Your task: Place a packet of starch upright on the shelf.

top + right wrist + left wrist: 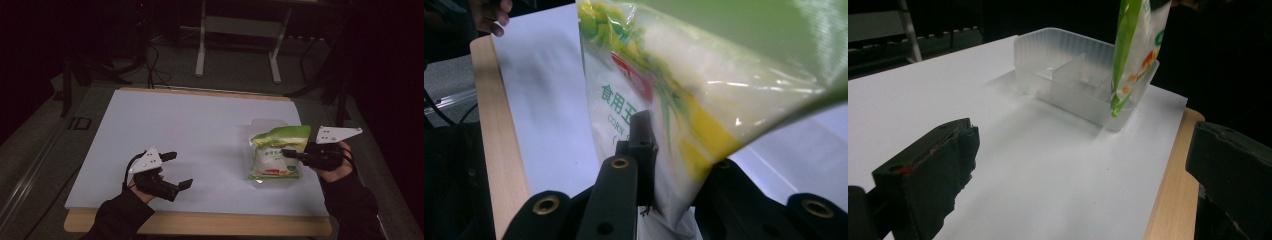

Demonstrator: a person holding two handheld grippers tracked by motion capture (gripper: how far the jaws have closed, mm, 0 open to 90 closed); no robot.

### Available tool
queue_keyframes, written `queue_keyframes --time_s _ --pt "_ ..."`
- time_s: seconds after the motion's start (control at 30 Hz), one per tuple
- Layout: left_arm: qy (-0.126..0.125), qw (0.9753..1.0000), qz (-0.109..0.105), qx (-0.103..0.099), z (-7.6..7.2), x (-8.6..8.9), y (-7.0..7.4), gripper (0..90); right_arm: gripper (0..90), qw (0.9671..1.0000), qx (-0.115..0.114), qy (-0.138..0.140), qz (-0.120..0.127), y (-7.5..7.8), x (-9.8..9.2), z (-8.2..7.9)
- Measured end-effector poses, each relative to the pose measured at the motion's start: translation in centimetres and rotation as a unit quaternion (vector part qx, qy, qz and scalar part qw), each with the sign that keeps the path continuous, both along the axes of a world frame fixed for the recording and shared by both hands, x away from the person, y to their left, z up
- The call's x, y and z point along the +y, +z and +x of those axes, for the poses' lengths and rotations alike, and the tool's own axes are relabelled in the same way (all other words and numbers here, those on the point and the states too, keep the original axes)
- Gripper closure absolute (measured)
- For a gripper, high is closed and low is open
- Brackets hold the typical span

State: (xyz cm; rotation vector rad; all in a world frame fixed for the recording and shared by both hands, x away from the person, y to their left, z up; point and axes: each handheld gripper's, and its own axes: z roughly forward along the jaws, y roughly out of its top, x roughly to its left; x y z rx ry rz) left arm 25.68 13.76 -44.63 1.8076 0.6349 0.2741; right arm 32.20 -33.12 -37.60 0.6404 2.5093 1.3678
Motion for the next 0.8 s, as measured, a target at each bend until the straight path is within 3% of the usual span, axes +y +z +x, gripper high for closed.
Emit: queue_keyframes --time_s 0.1,0.27,0.43,0.63,0.8 --pt "0.003 1.0 -0.005 0.004 0.0 0.2 -0.1 0.1 82.9 0.9999 0.006 -0.001 0.011 -0.1 -0.4 0.1" --pt "0.007 0.9999 -0.009 0.005 0.1 0.3 -0.2 0.1 82.9 0.9998 -0.018 -0.008 0.005 1.5 -0.8 -0.3" --pt "0.004 0.9999 -0.012 0.007 0.1 0.2 -0.4 0.1 82.9 0.9988 -0.034 -0.022 -0.028 2.7 -0.8 -0.5" --pt "0.004 0.9999 -0.014 0.004 0.1 0.2 -0.4 0.1 82.9 0.9978 -0.025 -0.019 -0.058 2.1 0.2 -0.2" --pt "0.006 0.9999 -0.012 0.008 0.0 0.3 -0.6 0.1 82.9 0.9992 -0.013 -0.006 -0.037 1.3 0.7 0.0"
